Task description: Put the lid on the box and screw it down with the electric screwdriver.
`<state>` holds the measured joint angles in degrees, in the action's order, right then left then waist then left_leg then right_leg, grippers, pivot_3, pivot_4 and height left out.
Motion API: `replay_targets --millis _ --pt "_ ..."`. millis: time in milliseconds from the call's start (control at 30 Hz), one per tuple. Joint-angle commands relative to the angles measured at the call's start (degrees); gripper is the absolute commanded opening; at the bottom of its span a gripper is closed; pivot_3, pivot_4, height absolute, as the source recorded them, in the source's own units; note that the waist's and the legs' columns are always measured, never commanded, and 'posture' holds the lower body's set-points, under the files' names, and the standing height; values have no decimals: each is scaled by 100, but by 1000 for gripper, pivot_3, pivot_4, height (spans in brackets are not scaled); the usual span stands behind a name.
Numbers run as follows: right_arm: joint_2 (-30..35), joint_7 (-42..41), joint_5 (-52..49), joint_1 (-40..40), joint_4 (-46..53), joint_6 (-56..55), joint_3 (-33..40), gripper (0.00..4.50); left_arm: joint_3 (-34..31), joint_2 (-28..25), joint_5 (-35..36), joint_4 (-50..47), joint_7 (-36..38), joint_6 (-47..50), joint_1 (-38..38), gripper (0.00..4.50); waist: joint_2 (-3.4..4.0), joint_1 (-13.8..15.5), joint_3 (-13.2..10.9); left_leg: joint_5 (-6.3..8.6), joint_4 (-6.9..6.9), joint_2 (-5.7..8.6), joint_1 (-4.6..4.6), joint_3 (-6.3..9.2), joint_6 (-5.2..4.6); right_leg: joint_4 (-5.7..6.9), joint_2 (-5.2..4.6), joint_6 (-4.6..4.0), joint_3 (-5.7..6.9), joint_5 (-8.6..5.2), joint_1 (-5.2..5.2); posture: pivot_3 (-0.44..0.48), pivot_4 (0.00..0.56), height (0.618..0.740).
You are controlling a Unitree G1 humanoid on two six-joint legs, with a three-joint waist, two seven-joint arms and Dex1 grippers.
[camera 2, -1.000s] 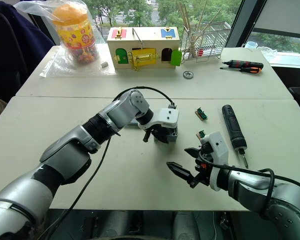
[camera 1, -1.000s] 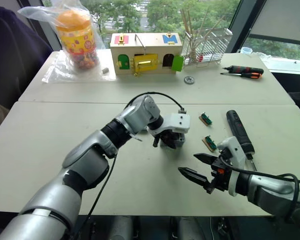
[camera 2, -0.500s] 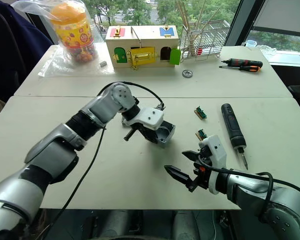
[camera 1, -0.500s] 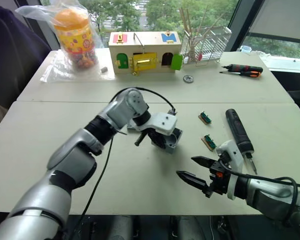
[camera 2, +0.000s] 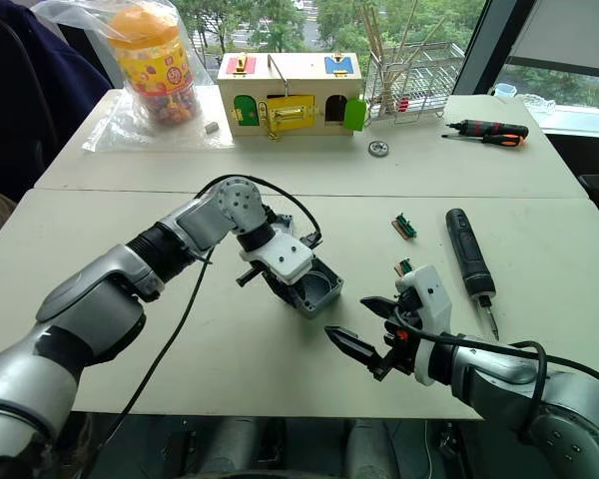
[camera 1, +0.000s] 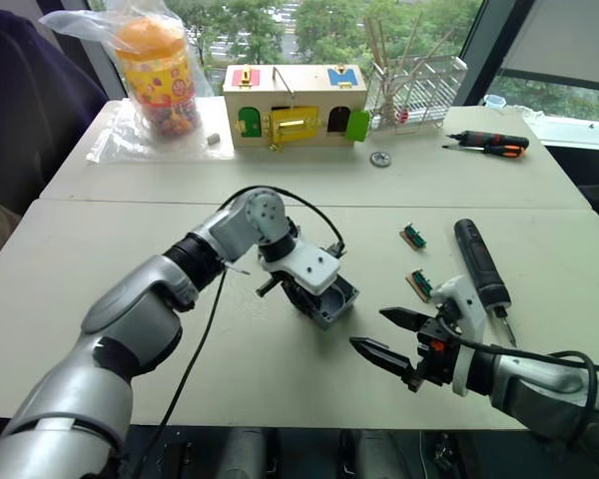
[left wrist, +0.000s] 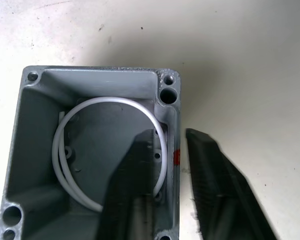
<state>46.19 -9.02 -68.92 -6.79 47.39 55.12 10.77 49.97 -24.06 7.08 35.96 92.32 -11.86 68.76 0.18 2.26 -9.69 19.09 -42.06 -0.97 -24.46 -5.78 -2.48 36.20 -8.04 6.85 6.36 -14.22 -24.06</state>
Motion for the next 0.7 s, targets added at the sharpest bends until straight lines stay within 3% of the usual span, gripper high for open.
replay_targets --millis 33,67,267,367,500,600,700 --pt "117 -20 -186 55 221 -35 46 4500 -231 -2 67 -13 18 54 194 2860 0 0 0 0 0 0 0 0 0 0 0 0 0 0 0 0 150 711" --pt "167 -56 -199 74 215 -22 57 4500 -427 9 25 -15 18 184 238 3290 0 -1 0 0 0 0 0 0 0 0 0 0 0 0 0 0 150 711" --pt "903 -553 -900 95 119 -88 1003 4500 -1835 -786 422 -230 1 1379 716 3290 -2 -26 -2 0 2 -2 -3 -1 0 1 1 1 -1 0 -6 0 150 711" --pt "1174 -793 -1046 557 -153 -191 1138 4500 -2479 -1019 310 -118 -637 2318 825 3290 -1 -22 -1 0 5 -3 0 -2 0 1 9 1 -1 0 -6 0 150 711" --pt "1220 -1006 -658 1690 -546 -195 450 4500 -2835 -1062 -315 -327 -2286 4157 607 3290 -2 4 -1 -3 1 -1 6 2 5 3 9 6 0 2 5 0 150 711" --pt "1150 -1134 -342 2165 -688 -131 29 4500 -2744 -978 -680 -580 -2902 5616 550 3290 -5 6 -3 -3 1 1 2 3 5 5 8 11 -1 5 4 0 150 711" --pt "957 -1464 513 2933 -925 -129 -942 4500 -2823 -666 -693 -1158 -3637 7738 7 3290 -7 -30 -4 -3 3 4 -6 -4 6 5 9 20 -4 10 1 0 150 711"
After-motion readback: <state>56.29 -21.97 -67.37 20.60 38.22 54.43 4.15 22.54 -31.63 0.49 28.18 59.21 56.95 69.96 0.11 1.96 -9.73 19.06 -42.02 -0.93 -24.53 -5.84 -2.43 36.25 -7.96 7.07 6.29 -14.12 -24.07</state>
